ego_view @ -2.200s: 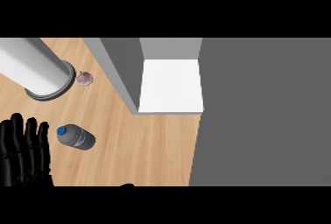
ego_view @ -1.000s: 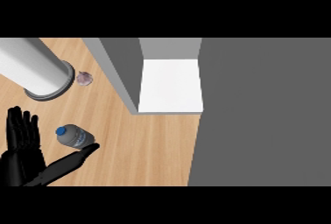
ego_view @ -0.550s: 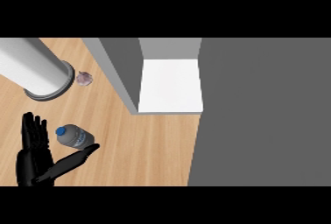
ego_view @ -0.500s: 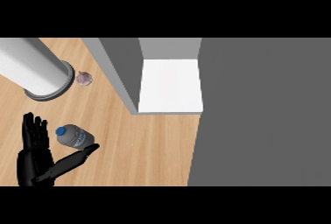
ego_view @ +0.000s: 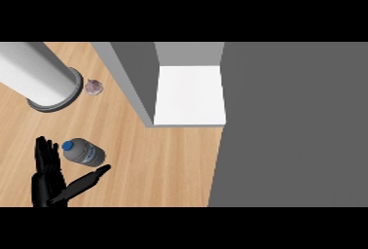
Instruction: Pick up the bottled water, place it into the cabinet and close the cabinet
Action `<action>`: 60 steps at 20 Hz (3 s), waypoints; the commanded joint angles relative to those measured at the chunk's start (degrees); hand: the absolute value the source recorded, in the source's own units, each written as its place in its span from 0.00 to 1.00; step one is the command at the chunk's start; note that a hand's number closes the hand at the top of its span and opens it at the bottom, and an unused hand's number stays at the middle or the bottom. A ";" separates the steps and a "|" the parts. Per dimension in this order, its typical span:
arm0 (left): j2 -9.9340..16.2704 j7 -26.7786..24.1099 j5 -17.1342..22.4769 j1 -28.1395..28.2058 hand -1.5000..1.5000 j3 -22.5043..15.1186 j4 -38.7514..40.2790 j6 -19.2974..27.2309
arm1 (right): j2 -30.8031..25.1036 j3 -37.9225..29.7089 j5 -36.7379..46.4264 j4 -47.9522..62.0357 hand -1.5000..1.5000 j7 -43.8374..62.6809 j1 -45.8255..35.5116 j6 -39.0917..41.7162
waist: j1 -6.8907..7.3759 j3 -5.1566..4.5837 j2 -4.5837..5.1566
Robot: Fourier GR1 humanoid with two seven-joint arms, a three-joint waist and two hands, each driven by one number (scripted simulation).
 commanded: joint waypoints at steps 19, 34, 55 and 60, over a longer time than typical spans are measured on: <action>0.90 -21.54 6.71 -11.98 0.00 8.76 31.30 -11.89 | -1.00 4.08 3.88 -10.53 0.00 1.00 5.19 -2.66 | -0.30 0.02 -0.05; 2.87 -22.60 9.46 -24.97 1.00 9.55 46.54 -22.40 | -2.58 -4.27 -3.06 -7.50 0.00 -2.88 7.28 0.00 | -0.66 0.01 0.13; -3.48 -23.10 2.48 -34.21 1.00 -4.50 49.21 -32.07 | -4.16 -18.43 -10.78 -6.33 0.00 -7.12 10.86 6.47 | -1.31 0.06 -0.05; -3.55 -19.69 8.36 -37.35 1.00 -10.71 47.47 -29.16 | -4.72 -26.23 -17.22 -2.85 0.00 -10.14 11.60 10.01 | -1.69 0.11 -0.06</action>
